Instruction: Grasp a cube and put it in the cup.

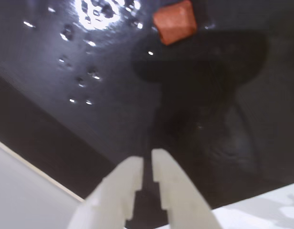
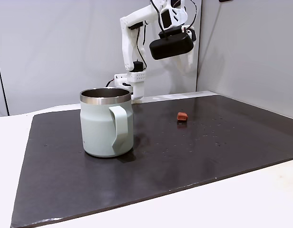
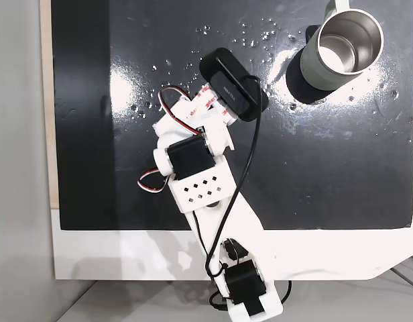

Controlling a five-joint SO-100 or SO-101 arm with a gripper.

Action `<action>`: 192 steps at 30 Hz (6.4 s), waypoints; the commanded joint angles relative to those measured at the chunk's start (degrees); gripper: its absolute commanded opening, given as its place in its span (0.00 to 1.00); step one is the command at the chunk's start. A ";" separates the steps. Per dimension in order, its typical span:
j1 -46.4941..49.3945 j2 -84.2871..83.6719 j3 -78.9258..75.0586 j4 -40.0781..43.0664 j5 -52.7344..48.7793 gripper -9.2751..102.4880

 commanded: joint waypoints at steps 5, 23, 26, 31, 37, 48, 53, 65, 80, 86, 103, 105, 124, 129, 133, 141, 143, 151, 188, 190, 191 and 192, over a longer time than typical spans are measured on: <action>-0.44 -5.27 -9.93 6.15 -2.37 0.08; 4.31 -12.57 -14.68 9.58 -7.12 0.26; 4.31 -15.03 -16.26 11.60 -7.47 0.31; 5.10 -17.23 -16.70 12.04 -7.47 0.33; 7.12 -21.09 -16.70 11.43 -7.47 0.34; 8.79 -27.25 -15.91 5.36 -8.96 0.34; 8.79 -29.71 -15.56 3.16 -10.55 0.34; 9.05 -31.82 -7.47 -4.13 -13.01 0.33; 8.96 -35.16 -4.22 -10.55 -13.97 0.32; 7.73 -35.24 -3.43 -11.07 -13.89 0.31; 5.71 -32.61 2.72 -13.62 -13.36 0.12; 5.71 -32.52 2.72 -13.62 -13.36 0.11; 8.09 -20.13 -17.93 5.62 -7.03 0.10; 10.02 -17.75 -27.95 12.74 -5.80 0.10; 11.60 -14.94 -31.38 16.17 -5.71 0.09; 13.97 -12.13 -32.08 16.87 -5.36 0.09; 16.70 -12.13 -34.63 16.87 -5.27 0.09; 35.77 -20.39 -52.29 16.70 -5.80 0.09; 47.37 -56.78 -89.74 16.70 -10.11 0.32; 47.37 -56.78 -89.74 16.96 -10.37 0.32; 47.37 -56.60 -89.74 16.96 -10.46 0.32; 47.37 -56.51 -89.74 16.96 -10.46 0.32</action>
